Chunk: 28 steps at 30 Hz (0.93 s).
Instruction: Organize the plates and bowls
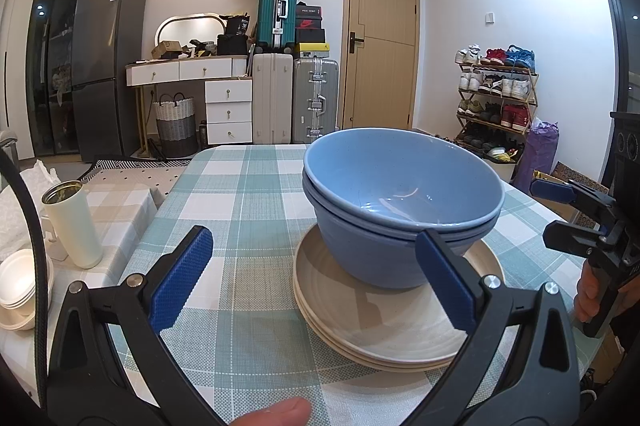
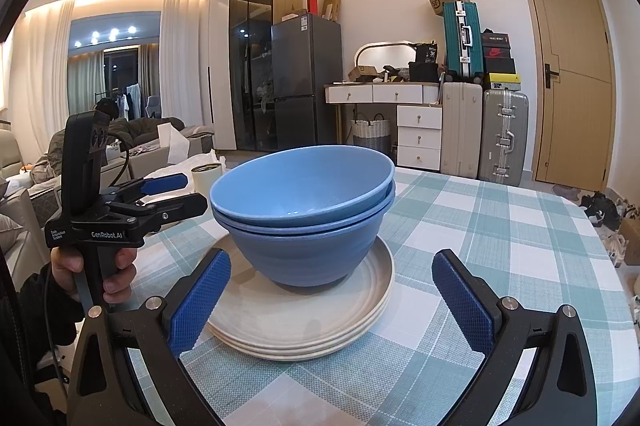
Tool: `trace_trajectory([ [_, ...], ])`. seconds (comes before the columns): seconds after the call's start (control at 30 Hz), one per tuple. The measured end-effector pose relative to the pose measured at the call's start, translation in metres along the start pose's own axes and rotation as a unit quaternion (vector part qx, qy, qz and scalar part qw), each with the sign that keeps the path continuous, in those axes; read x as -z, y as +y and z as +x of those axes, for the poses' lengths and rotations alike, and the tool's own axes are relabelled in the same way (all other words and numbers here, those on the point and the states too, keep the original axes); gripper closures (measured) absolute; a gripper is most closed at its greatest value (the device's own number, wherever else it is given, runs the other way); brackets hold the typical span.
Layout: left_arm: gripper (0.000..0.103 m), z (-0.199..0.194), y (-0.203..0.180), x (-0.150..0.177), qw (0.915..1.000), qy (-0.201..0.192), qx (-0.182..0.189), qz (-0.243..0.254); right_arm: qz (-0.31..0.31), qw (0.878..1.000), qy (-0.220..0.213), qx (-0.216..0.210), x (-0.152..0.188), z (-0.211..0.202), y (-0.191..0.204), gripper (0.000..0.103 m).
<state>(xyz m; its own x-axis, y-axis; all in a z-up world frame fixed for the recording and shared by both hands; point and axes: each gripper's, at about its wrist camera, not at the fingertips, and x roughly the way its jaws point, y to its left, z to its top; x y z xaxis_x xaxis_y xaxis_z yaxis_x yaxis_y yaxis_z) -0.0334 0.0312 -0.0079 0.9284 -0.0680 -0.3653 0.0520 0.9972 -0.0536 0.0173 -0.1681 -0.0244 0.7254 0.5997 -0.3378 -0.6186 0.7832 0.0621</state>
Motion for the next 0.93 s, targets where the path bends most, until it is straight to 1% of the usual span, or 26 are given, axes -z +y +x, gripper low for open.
trace_trajectory([
  [0.93,0.002,0.0009,-0.0003,0.0005,1.0000,0.000,0.001,0.001,0.001,1.000,0.003,-0.004,0.0000,0.0027,-0.0016,0.000],
])
